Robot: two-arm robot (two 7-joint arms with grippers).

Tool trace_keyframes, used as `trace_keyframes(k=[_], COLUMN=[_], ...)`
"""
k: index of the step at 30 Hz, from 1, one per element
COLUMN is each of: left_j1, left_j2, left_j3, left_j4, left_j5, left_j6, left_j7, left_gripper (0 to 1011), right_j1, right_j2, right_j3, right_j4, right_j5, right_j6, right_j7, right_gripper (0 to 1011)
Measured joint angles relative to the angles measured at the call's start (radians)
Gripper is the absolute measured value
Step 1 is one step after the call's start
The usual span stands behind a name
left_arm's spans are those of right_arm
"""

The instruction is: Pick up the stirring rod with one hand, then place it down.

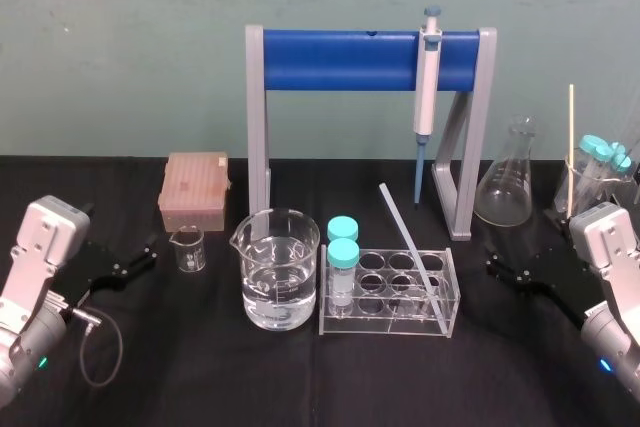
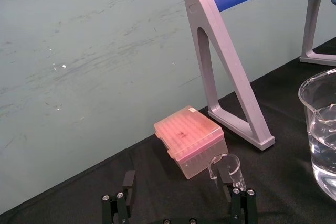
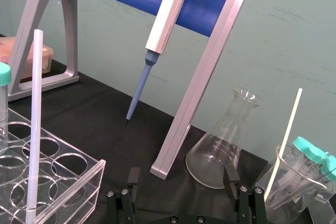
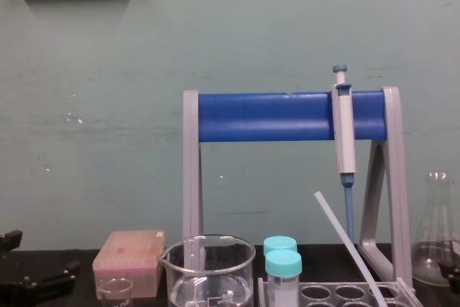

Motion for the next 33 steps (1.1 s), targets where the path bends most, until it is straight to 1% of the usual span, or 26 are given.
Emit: trace_keyframes(k=[33], left_j1=[0.0], left_j2=[0.0], left_j3=[0.0], left_j4=[0.0], left_j5=[0.0], left_j6=[0.0], left_j7=[0.0], left_gripper=[1000], right_j1=[0.0], right_j2=[0.0], right_j3=[0.0], right_j4=[0.0], right_j5=[0.0], right_j6=[0.0], right_j7=[0.0], right_gripper=[1003])
